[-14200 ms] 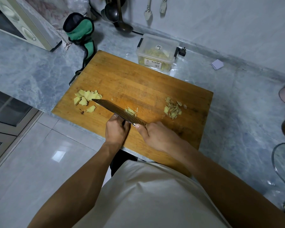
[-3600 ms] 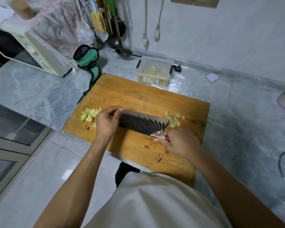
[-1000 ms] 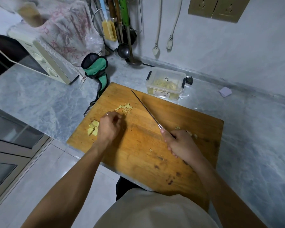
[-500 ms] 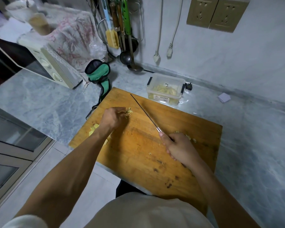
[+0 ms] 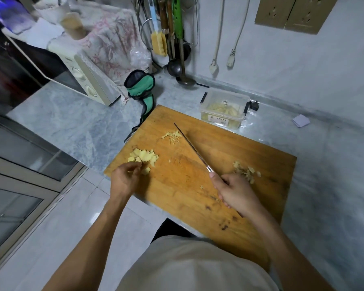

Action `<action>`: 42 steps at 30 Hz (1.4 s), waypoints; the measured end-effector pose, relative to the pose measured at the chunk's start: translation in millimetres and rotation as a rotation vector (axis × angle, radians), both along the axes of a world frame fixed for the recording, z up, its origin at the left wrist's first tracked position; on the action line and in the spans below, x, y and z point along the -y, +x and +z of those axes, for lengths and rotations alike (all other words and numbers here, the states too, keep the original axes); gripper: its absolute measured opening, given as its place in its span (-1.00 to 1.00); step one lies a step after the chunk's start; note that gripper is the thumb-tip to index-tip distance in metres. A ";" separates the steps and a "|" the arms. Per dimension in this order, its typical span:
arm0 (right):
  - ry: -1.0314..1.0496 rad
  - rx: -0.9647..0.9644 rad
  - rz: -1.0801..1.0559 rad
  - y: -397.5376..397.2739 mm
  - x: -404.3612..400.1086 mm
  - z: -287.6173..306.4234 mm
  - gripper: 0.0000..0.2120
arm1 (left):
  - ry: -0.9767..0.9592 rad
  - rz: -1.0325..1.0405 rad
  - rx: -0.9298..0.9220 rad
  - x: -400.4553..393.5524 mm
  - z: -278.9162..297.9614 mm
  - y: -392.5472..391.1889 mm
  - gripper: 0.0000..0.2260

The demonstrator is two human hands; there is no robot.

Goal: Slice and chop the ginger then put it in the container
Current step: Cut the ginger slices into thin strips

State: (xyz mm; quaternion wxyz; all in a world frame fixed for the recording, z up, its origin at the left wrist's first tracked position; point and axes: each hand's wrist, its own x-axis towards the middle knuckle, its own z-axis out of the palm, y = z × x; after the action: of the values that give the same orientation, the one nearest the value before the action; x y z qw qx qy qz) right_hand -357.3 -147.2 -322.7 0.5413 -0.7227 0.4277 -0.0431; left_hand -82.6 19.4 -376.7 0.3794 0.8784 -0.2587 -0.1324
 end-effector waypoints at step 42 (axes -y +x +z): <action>-0.017 -0.032 -0.050 43.5 -45.2 8.7 -0.46 | -0.032 0.082 -0.515 9.8 -19.1 -13.6 -0.94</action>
State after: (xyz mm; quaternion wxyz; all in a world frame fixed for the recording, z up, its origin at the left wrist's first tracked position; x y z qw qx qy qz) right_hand -313.9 -102.0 -314.0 0.5271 -0.7169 0.4537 -0.0483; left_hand -96.1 9.6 -395.8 0.4517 0.8193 -0.1199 -0.3321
